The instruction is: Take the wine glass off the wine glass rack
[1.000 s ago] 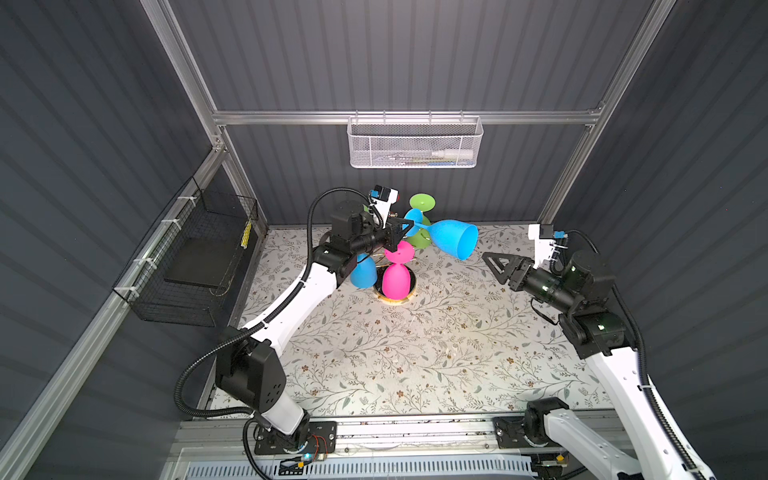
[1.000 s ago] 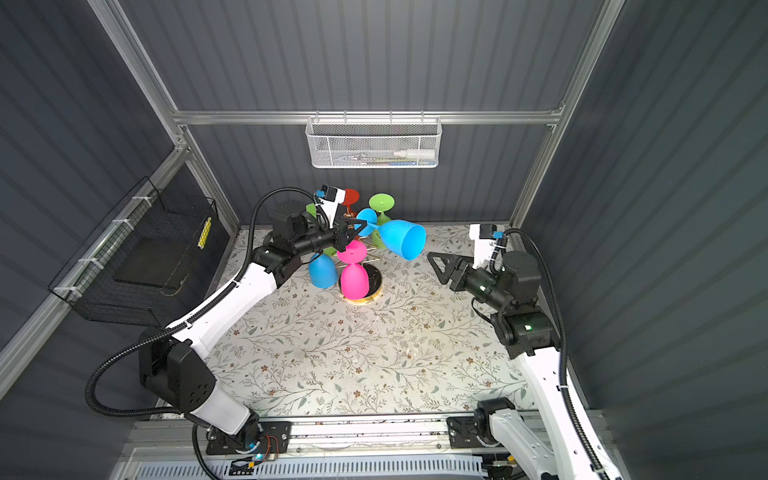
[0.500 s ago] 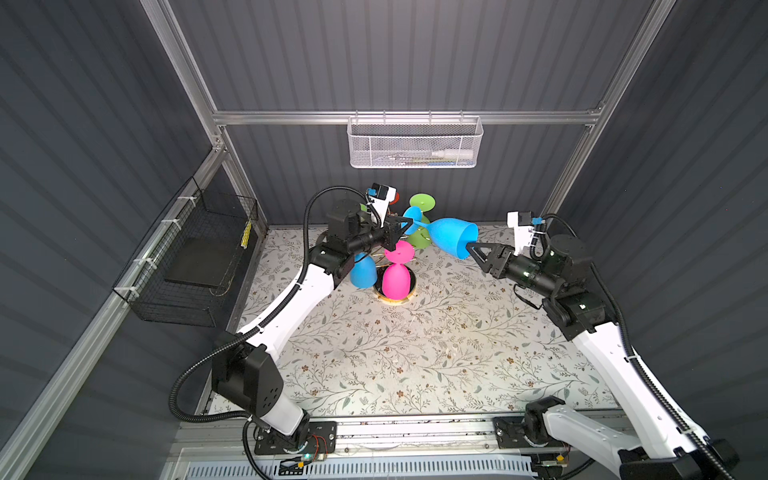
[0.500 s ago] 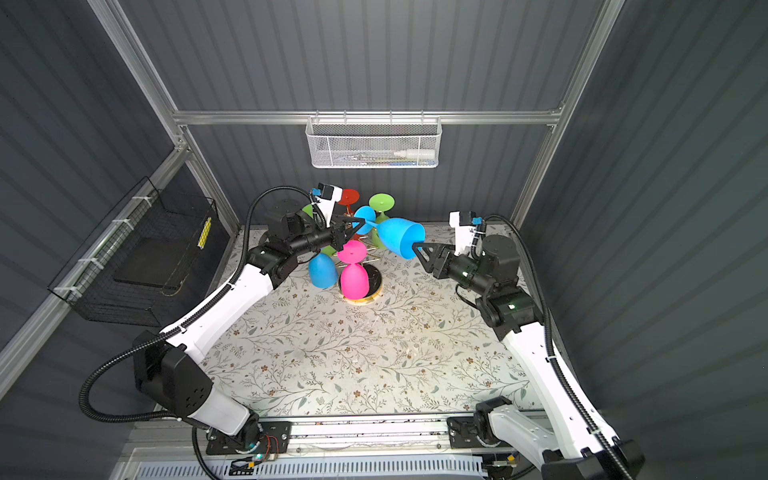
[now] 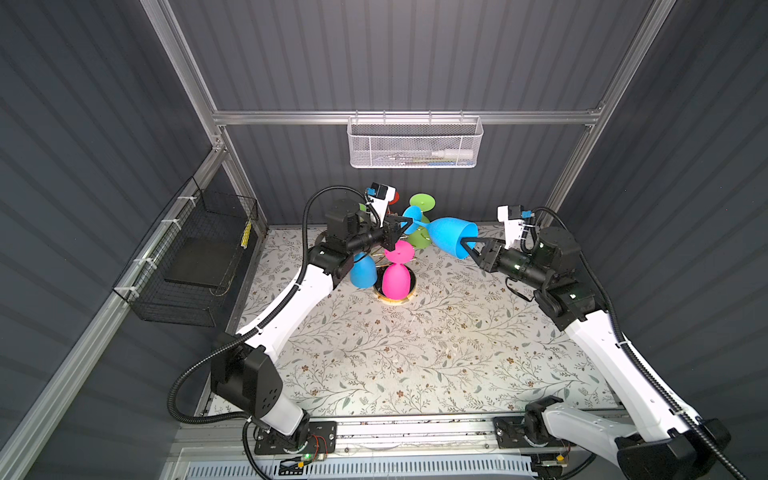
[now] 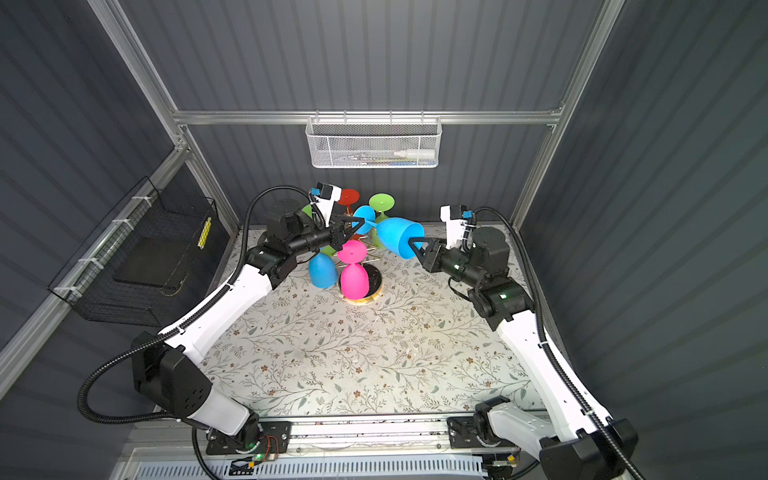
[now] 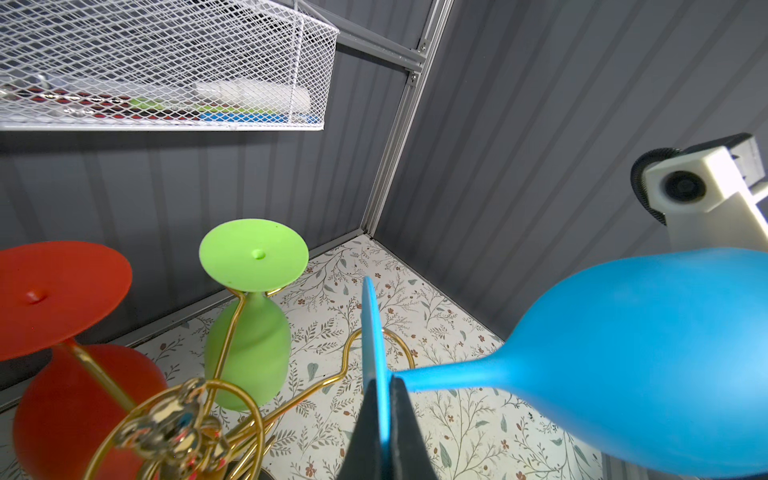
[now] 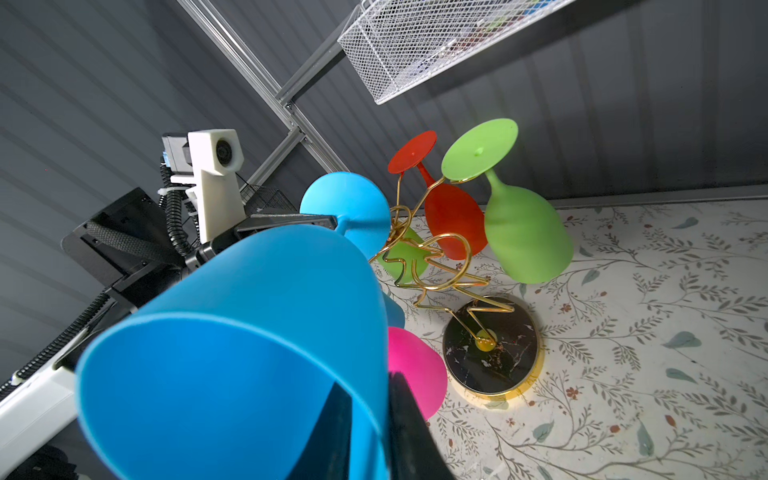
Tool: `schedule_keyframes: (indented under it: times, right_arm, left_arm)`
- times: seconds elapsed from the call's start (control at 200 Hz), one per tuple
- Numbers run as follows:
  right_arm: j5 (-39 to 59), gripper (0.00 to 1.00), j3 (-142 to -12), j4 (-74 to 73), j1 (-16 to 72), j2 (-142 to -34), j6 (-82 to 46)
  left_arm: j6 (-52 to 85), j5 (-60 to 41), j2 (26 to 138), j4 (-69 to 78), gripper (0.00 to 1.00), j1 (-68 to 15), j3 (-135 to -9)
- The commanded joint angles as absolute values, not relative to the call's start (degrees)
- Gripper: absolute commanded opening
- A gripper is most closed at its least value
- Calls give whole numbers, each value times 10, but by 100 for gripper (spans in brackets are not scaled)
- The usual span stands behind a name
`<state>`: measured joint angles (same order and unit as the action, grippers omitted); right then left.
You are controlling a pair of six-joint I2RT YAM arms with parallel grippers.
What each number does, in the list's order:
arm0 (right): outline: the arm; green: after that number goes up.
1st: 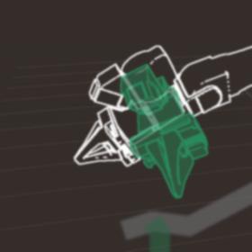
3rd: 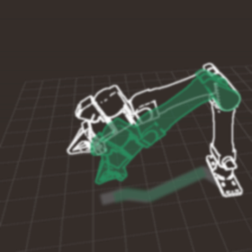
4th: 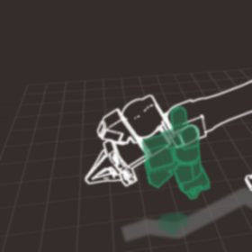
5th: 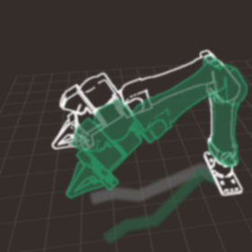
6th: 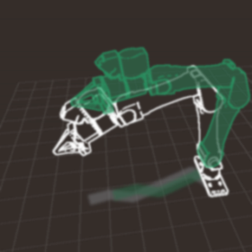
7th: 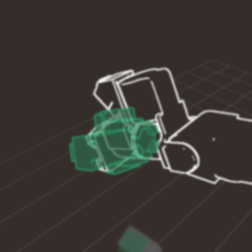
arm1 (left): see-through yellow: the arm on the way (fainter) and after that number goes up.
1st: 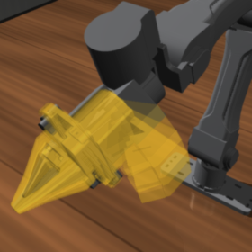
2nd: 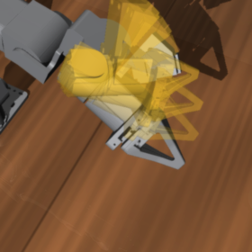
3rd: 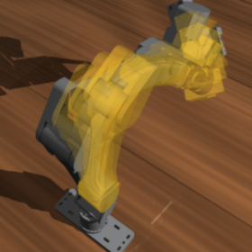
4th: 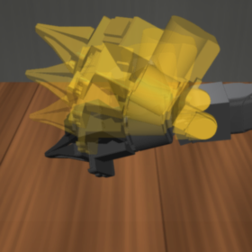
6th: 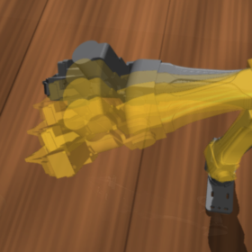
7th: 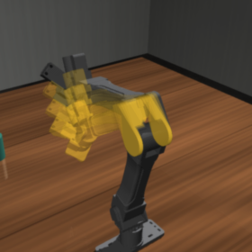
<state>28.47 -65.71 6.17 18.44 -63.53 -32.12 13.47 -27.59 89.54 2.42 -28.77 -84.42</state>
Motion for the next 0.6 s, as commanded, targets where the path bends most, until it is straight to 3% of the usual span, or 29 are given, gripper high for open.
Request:
schedule_keyframes:
  times: [0.0,0.22,0.405,0.53,0.595]
  right_arm:
    - [293,12,-680,48,190,-637,-324]
    - [292,0,-688,47,192,-637,-325]
    - [267,0,-713,94,192,-632,-292]
    - [243,0,-720,109,191,-605,-276]
    - [233,0,-724,119,190,-595,-270]
  left_arm:
    - [116,-272,872,30,0,-288,-833]
    - [112,-261,864,32,6,-288,-830]
    - [100,-236,853,14,12,-288,-831]
    - [92,-215,837,14,24,-288,-823]
    - [89,-200,828,15,36,-288,-819]
